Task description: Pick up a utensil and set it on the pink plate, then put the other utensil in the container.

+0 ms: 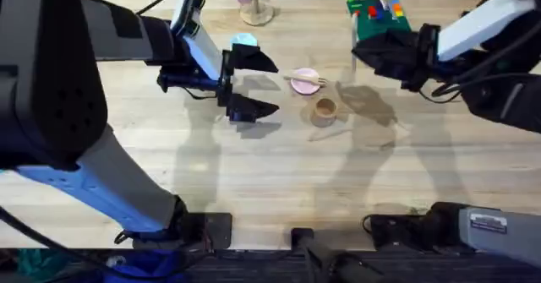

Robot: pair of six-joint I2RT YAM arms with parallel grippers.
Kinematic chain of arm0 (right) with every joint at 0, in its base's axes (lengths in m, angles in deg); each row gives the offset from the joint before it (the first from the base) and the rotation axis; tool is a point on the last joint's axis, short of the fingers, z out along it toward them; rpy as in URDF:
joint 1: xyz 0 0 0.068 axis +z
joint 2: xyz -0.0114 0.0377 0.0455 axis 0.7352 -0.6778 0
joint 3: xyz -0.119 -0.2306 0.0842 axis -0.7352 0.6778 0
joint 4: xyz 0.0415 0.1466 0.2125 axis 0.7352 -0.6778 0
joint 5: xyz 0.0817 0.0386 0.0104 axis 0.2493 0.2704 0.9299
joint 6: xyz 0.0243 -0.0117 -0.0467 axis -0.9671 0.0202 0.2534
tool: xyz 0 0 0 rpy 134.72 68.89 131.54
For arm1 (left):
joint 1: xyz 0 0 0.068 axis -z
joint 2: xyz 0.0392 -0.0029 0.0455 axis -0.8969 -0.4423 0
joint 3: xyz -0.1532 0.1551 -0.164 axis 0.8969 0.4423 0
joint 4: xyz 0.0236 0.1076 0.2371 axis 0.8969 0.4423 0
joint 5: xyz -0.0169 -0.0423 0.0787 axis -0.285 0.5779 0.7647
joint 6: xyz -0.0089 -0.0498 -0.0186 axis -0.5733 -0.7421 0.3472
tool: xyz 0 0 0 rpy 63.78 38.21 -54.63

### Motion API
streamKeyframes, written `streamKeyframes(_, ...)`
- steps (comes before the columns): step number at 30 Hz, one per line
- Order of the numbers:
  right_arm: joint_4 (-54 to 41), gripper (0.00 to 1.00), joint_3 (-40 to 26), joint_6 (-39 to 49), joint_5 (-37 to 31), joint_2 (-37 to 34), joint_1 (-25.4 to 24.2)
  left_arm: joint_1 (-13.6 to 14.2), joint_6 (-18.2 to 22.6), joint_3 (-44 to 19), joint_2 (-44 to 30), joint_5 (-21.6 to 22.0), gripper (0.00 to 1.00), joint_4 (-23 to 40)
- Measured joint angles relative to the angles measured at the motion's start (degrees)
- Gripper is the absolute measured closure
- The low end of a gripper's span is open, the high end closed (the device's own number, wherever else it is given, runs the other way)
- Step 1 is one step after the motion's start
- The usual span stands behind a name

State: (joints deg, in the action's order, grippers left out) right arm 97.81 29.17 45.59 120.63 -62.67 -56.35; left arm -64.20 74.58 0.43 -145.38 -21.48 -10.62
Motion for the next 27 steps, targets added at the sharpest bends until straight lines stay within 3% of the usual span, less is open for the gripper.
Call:
streamKeyframes(16,-0.1,0.967,0.0,13.5,11.1,-6.9,4.0,0.0,0.0,0.0,0.0,0.0,0.008,0.0)
streamKeyframes(27,-1.2,0.967,0.0,16.3,11.9,-6.9,4.0,0.0,0.0,0.0,0.0,0.0,0.007,0.0)
